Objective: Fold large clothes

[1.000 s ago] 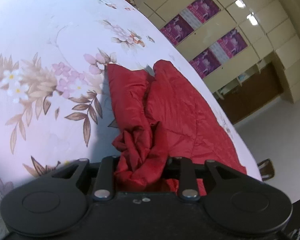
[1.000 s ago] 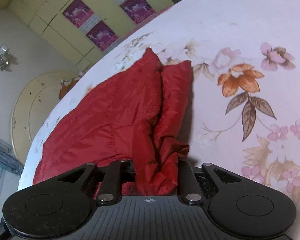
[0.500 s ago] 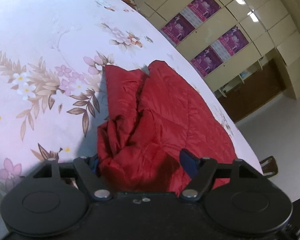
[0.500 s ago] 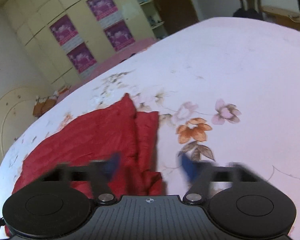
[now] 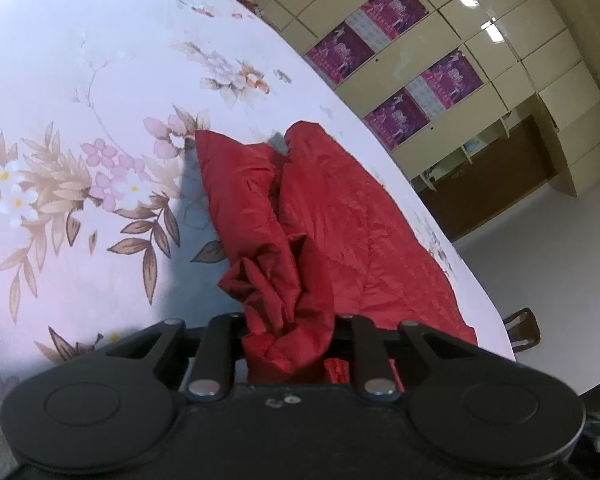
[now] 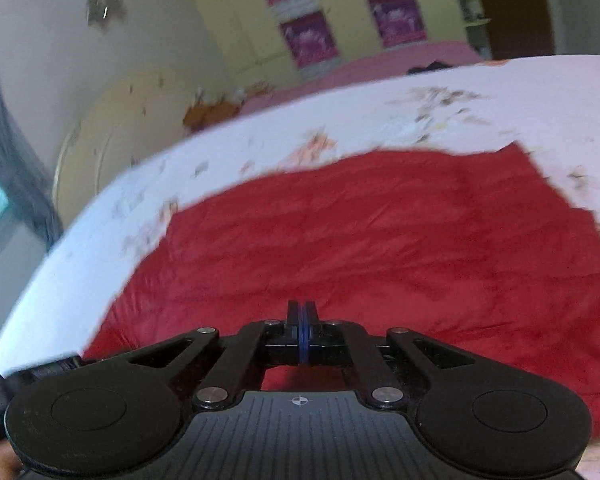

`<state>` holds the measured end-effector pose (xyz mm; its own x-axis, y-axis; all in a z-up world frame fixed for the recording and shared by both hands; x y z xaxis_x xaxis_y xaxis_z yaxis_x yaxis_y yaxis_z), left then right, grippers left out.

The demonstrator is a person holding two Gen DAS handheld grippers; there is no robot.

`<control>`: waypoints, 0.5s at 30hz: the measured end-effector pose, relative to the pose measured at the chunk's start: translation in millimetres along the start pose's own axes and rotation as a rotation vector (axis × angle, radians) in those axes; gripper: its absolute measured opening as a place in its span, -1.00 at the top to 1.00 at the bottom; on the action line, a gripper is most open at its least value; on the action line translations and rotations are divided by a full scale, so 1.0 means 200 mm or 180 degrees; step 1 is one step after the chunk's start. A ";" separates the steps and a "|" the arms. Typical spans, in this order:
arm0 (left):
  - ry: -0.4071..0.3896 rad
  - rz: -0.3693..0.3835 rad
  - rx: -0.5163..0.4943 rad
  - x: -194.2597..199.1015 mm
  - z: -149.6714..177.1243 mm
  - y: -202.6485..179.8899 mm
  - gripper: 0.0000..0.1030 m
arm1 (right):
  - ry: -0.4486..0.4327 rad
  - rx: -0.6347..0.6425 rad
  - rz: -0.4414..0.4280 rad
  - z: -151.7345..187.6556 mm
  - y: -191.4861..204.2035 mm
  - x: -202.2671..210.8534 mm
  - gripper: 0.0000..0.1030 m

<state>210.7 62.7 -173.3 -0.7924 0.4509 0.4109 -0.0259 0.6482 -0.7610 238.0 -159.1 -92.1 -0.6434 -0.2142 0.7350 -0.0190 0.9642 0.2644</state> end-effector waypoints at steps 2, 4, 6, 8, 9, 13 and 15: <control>-0.0058 0.0049 -0.0060 0.03 0.00 -0.03 0.68 | 0.0161 0.0031 0.0070 0.04 0.01 -0.10 1.00; -0.0075 0.0086 -0.0202 0.04 -0.01 -0.07 0.68 | 0.0239 0.0071 0.0105 0.08 0.01 -0.18 1.00; -0.0045 0.0058 -0.0366 0.04 -0.01 -0.11 0.68 | 0.0244 0.0032 0.0101 0.08 0.01 -0.22 1.00; -0.0013 0.0019 -0.0393 0.04 -0.01 -0.13 0.68 | 0.0263 0.0014 0.0115 0.07 0.01 -0.23 1.00; -0.0011 0.0013 -0.0394 0.04 -0.01 -0.13 0.68 | 0.0282 0.0022 0.0120 0.07 0.01 -0.22 1.00; 0.0009 -0.0014 -0.0595 0.06 -0.02 -0.19 0.69 | 0.0134 -0.0186 0.0097 0.02 -0.02 -0.03 1.00; 0.0011 -0.0022 -0.0756 0.08 -0.02 -0.25 0.69 | 0.0094 -0.0135 0.0089 0.01 -0.04 0.06 1.00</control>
<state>202.8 40.5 -127.2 -0.7906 0.4477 0.4179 0.1131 0.7773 -0.6188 228.7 -169.1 -86.6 -0.6202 -0.1923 0.7605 0.0315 0.9626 0.2691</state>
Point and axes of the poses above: each gripper's, at about its wrist camera, not at the fingertips, and x roughly against the way its jaws point, y to its left, z to its underside, the point moved 2 cm from there along -x, roughly the way its jaws point, and after that the axes turned 11 degrees about z, right-handed, at the moved point
